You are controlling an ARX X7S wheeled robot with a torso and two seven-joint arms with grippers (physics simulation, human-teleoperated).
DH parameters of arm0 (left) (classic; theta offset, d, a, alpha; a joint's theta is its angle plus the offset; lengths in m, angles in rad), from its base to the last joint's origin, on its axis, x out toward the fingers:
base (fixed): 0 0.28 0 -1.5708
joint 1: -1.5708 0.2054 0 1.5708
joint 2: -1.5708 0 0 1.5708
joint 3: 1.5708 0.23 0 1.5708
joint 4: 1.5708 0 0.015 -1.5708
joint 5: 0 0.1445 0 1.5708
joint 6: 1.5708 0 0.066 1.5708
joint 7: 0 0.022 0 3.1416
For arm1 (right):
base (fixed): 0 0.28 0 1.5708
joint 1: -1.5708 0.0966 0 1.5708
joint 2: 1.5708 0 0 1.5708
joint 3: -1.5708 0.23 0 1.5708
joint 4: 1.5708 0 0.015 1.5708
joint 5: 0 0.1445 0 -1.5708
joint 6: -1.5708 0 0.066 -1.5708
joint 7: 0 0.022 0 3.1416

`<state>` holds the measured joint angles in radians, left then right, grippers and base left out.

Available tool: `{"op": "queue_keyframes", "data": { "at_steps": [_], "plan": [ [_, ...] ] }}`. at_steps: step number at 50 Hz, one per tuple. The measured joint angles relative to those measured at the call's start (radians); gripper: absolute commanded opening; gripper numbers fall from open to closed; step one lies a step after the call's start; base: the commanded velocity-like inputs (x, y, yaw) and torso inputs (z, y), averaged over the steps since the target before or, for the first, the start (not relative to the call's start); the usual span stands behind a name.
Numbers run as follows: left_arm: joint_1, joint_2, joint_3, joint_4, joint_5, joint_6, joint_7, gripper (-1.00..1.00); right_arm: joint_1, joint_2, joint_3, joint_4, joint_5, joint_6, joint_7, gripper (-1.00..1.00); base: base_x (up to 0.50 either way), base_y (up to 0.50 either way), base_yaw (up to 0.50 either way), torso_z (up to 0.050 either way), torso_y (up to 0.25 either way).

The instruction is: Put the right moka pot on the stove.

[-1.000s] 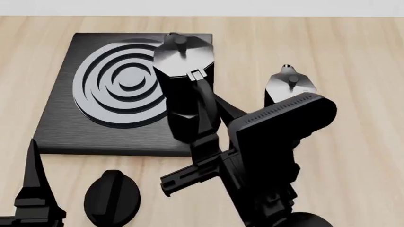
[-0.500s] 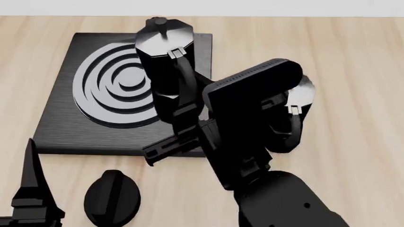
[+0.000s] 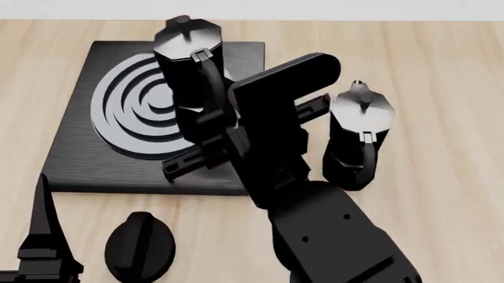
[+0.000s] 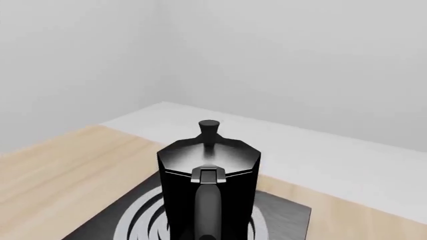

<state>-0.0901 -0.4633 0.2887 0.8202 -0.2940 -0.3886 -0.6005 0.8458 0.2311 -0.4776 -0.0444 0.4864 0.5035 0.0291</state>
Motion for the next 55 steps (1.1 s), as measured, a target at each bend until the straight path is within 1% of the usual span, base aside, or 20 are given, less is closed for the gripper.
{"op": "queue_keyframes", "data": {
  "at_steps": [37,48,55],
  "plan": [
    [0.001,-0.009,0.005,0.000,-0.015,0.018,0.007,1.00,0.177,-0.151,-0.071,0.418,-0.058,-0.164,-0.076,-1.00,0.00,0.00,0.00,0.000,0.001],
    [0.001,-0.010,0.002,-0.001,-0.027,0.024,0.010,1.00,0.225,-0.191,-0.094,0.553,-0.050,-0.238,-0.099,-1.00,0.00,0.00,0.00,0.000,0.001],
    [0.001,-0.010,-0.001,-0.004,-0.039,0.027,0.012,1.00,0.262,-0.207,-0.133,0.642,-0.015,-0.296,-0.102,-1.00,0.00,0.00,0.00,0.000,0.000]
  ]
}}
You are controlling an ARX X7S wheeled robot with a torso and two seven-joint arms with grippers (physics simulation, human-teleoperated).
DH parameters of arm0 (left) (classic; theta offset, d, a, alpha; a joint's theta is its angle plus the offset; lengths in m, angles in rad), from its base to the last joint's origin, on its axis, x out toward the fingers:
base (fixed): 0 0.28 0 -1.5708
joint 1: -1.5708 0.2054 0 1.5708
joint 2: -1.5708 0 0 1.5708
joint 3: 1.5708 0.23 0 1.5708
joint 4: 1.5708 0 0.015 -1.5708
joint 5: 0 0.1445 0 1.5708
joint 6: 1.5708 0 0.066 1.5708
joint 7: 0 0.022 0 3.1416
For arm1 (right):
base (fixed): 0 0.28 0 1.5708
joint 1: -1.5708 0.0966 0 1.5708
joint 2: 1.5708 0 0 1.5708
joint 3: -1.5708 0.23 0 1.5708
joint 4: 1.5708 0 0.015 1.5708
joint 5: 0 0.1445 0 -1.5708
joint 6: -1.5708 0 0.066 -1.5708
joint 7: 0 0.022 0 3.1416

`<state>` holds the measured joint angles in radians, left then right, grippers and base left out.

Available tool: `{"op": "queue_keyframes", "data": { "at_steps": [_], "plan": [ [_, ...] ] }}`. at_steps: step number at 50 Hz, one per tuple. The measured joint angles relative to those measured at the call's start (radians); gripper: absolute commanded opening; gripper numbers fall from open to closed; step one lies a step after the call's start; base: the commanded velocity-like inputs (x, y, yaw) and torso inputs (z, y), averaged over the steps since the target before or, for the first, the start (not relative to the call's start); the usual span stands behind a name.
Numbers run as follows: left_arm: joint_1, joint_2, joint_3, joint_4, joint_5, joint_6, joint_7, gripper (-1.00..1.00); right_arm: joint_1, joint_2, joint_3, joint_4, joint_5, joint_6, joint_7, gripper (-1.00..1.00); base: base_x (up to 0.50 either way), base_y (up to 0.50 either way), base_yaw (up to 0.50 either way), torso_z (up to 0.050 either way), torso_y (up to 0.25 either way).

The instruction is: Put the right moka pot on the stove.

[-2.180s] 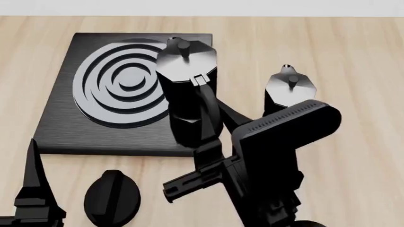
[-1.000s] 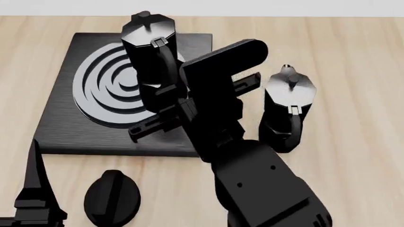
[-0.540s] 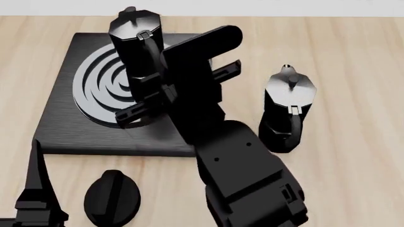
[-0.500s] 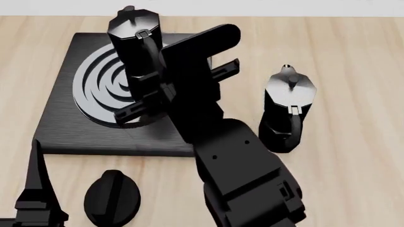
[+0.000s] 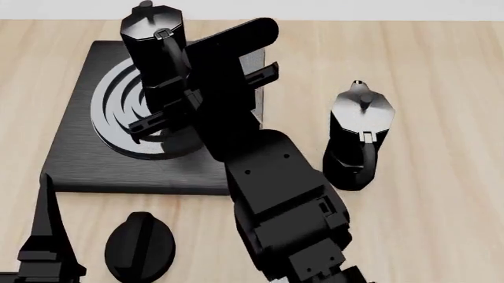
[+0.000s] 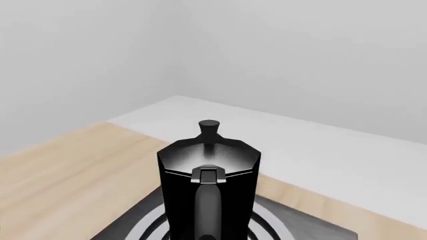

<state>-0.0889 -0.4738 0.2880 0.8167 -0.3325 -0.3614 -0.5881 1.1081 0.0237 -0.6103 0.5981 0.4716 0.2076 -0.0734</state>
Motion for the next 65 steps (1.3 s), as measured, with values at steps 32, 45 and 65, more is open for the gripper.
{"op": "queue_keyframes", "data": {
  "at_steps": [32,45,65],
  "plan": [
    [0.001,-0.007,-0.002,0.005,-0.021,0.010,0.002,1.00,0.227,-0.021,-0.827,0.441,0.776,-0.447,0.063,-1.00,0.00,0.00,0.00,0.000,0.001],
    [0.005,-0.010,-0.005,0.008,-0.023,0.018,-0.002,1.00,0.227,-0.024,-0.841,0.455,0.774,-0.456,0.055,-1.00,0.00,0.00,0.00,0.000,0.000],
    [0.008,-0.011,-0.008,0.005,-0.027,0.032,-0.006,1.00,0.185,-0.023,-0.884,0.490,0.814,-0.404,0.049,1.00,0.00,0.00,0.00,0.000,-0.002]
  ]
}}
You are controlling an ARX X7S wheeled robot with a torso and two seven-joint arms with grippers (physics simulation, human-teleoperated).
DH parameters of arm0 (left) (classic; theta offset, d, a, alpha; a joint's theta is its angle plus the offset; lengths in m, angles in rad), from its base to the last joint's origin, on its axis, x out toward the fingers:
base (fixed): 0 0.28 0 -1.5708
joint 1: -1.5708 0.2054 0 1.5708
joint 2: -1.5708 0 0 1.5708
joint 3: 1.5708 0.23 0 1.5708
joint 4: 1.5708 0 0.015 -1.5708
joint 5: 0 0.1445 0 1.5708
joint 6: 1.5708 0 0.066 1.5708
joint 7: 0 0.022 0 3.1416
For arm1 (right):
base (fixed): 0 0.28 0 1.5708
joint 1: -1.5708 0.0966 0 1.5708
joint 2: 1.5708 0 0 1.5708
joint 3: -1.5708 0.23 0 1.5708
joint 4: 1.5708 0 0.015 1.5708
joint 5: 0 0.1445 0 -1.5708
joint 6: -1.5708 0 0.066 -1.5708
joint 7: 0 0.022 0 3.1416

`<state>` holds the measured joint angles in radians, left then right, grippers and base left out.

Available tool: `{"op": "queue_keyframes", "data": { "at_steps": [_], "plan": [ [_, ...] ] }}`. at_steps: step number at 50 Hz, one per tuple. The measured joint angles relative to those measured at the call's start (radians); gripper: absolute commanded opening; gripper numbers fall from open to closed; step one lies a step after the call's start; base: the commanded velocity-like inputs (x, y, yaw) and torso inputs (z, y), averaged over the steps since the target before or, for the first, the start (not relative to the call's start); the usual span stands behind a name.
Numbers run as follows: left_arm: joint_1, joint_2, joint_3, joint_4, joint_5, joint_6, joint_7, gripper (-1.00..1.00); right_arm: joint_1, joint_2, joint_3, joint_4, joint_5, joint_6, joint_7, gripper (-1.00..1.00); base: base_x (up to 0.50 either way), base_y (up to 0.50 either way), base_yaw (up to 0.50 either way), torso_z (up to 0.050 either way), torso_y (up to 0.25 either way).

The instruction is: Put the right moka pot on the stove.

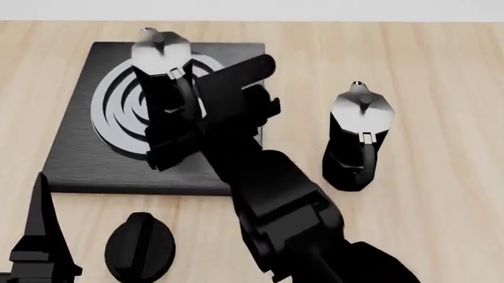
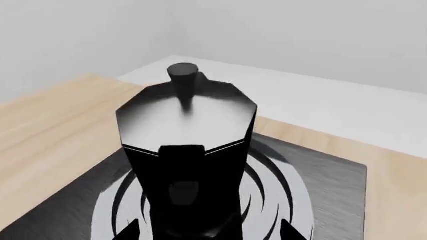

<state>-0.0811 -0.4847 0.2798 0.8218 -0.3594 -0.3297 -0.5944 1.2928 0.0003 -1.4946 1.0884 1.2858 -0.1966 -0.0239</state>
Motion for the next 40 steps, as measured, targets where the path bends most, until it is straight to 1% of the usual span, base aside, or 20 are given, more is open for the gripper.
{"op": "queue_keyframes", "data": {
  "at_steps": [5,9,29,40],
  "plan": [
    [0.000,-0.001,0.001,-0.001,0.001,0.000,-0.002,1.00,-0.008,0.011,-0.019,-0.009,0.008,-0.008,0.011,1.00,0.00,0.00,0.00,0.000,0.000],
    [-0.001,-0.001,0.000,0.000,0.000,-0.001,-0.004,1.00,-0.008,0.069,-0.035,-0.118,0.005,-0.010,0.068,1.00,0.00,0.00,0.00,0.000,0.000],
    [-0.003,-0.003,0.004,-0.001,0.003,-0.004,-0.014,1.00,0.009,0.503,-0.088,-0.892,-0.082,-0.023,0.458,1.00,0.00,0.00,0.00,0.000,0.000],
    [-0.007,-0.004,0.008,-0.001,0.005,-0.011,-0.019,1.00,-0.015,0.718,-0.093,-1.207,-0.150,-0.066,0.622,1.00,0.00,0.00,0.00,0.000,0.000]
  ]
}}
